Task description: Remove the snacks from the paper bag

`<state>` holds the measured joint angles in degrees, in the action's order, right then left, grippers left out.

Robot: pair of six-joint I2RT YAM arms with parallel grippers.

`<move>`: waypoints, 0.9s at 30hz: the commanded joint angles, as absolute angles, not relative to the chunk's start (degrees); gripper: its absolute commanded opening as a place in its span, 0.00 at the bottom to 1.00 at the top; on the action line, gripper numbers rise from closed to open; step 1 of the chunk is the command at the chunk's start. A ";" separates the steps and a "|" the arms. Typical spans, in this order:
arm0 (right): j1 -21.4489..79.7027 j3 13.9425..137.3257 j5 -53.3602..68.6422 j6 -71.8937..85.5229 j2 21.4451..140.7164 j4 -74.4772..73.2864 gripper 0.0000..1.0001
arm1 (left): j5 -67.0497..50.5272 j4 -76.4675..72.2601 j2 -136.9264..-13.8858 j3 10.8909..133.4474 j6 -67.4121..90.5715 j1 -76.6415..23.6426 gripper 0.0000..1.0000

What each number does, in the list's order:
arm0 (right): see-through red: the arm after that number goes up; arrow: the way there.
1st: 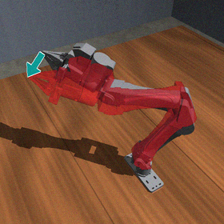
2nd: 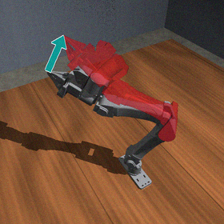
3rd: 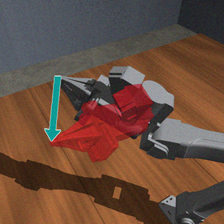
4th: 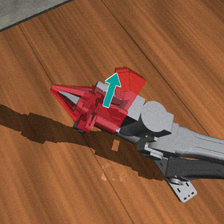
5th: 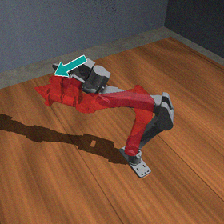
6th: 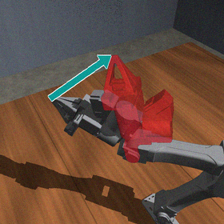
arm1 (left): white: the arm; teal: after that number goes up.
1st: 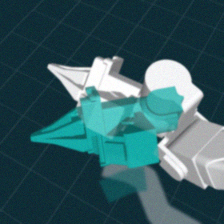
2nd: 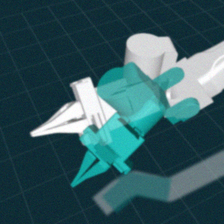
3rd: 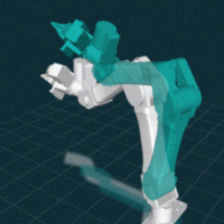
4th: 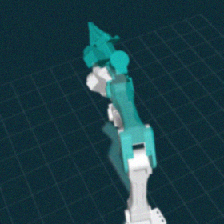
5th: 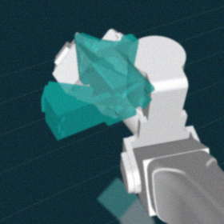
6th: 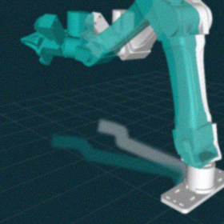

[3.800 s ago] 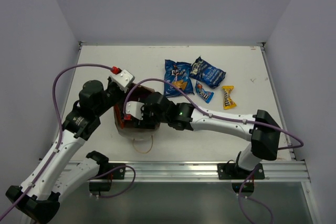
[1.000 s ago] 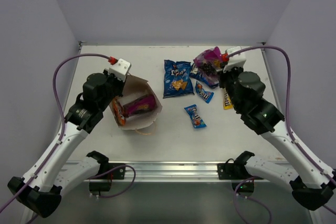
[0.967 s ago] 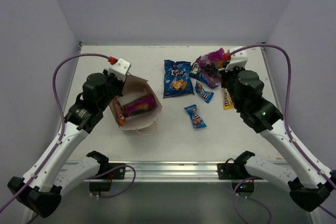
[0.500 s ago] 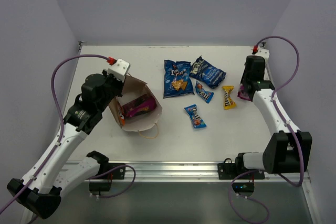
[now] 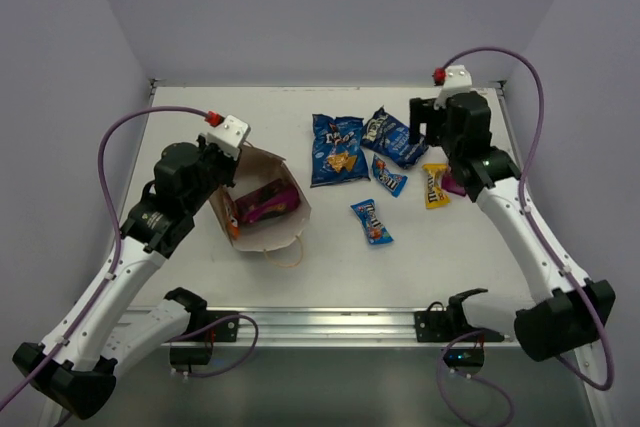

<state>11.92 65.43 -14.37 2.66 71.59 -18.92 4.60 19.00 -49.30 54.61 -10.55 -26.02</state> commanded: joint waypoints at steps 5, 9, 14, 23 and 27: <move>37.59 75.23 7.38 -19.21 65.82 -18.46 0.85 | 0.97 13.88 -49.39 56.95 -12.39 -26.10 0.00; 46.66 78.39 12.89 -26.36 70.56 -20.82 0.85 | 0.27 14.68 -49.48 57.30 -12.48 -26.10 0.00; 56.50 82.00 12.22 -34.18 76.72 -24.43 0.84 | -1.84 14.94 -49.04 57.30 -12.39 -26.02 0.00; 64.77 84.99 9.41 -40.07 88.58 -24.96 0.80 | -7.56 17.31 -48.52 57.22 -11.51 -26.10 0.00; 64.95 85.34 7.56 -41.22 93.42 -25.22 0.80 | -9.66 17.58 -48.08 56.87 -11.43 -26.10 0.00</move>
